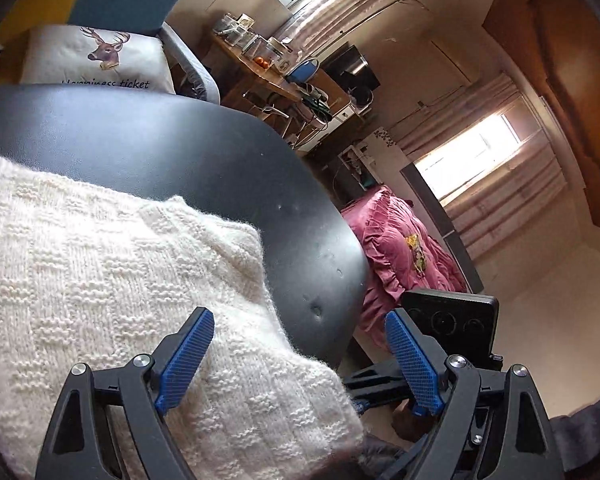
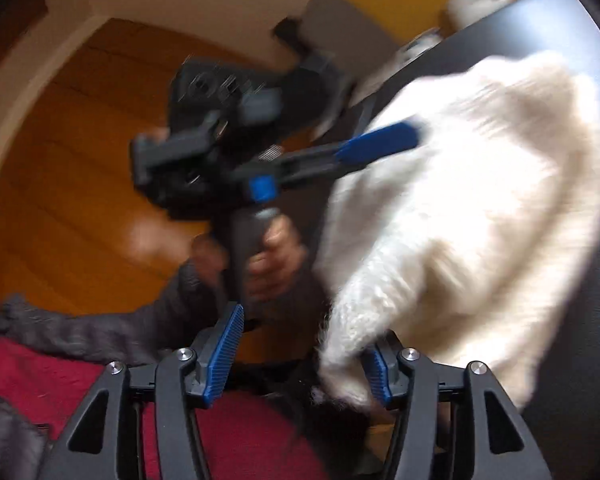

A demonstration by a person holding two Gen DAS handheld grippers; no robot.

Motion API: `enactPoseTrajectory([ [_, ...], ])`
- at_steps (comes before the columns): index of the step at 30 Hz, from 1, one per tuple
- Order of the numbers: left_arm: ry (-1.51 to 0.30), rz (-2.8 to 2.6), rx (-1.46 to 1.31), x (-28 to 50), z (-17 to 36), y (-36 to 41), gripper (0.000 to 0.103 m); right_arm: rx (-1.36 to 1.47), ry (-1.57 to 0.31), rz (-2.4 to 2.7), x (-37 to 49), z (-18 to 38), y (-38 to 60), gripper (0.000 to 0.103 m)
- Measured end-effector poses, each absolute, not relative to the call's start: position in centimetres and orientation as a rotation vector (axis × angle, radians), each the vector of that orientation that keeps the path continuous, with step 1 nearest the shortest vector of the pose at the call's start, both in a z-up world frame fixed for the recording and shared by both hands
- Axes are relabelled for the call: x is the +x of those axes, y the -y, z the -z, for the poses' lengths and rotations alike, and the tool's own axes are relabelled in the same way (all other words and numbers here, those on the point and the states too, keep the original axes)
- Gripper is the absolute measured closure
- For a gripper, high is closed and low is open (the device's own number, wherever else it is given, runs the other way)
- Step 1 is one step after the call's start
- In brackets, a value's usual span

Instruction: Fold clothes

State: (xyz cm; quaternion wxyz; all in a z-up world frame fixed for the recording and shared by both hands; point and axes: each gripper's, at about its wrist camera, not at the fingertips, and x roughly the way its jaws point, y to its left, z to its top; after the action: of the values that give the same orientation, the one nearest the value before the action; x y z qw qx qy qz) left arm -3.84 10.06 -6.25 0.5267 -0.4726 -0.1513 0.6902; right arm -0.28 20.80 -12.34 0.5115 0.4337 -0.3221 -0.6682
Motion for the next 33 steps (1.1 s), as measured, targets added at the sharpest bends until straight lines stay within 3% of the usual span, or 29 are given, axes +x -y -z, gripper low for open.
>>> enactPoseTrajectory([
  [4,0.308,-1.631,-1.152,-4.2,6.9,-11.6,0.015,1.18,0.765,1.532,0.8,15.6,-21.6,0.046],
  [6,0.26,-1.62,-1.186,-4.1,7.9,-13.4,0.015,1.276,0.765,1.6,1.7,17.4,-23.2,0.069],
  [7,0.233,-1.622,-1.2,-4.1,8.5,-14.3,0.014,1.324,0.765,1.634,2.2,18.3,-24.0,0.09],
  [11,0.192,-1.708,-1.181,-3.5,9.8,-16.2,0.014,1.35,0.789,1.751,4.1,19.8,-26.3,0.097],
  [16,0.076,-1.803,-1.072,-0.8,10.6,-17.8,0.006,1.321,0.821,1.786,5.8,20.2,-27.8,0.096],
  [18,0.065,-1.804,-1.05,-0.6,10.6,-17.9,0.005,1.315,0.851,1.805,6.5,19.6,-29.0,0.091],
  [20,0.149,-1.781,-1.065,-1.4,9.9,-17.0,0.005,1.291,0.876,1.839,7.3,18.5,-30.5,0.075],
  [23,0.21,-1.824,-1.05,-2.0,7.8,-14.5,0.005,1.242,0.926,1.948,7.8,16.6,-33.1,0.071],
  [27,0.232,-1.926,-1.008,-2.2,5.5,-10.5,0.005,1.157,1.037,2.048,6.9,15.4,-35.0,0.069],
  [33,0.126,-2.049,-0.981,-0.4,6.1,-5.2,0.005,1.276,1.184,1.975,3.5,18.0,-34.6,0.067],
])
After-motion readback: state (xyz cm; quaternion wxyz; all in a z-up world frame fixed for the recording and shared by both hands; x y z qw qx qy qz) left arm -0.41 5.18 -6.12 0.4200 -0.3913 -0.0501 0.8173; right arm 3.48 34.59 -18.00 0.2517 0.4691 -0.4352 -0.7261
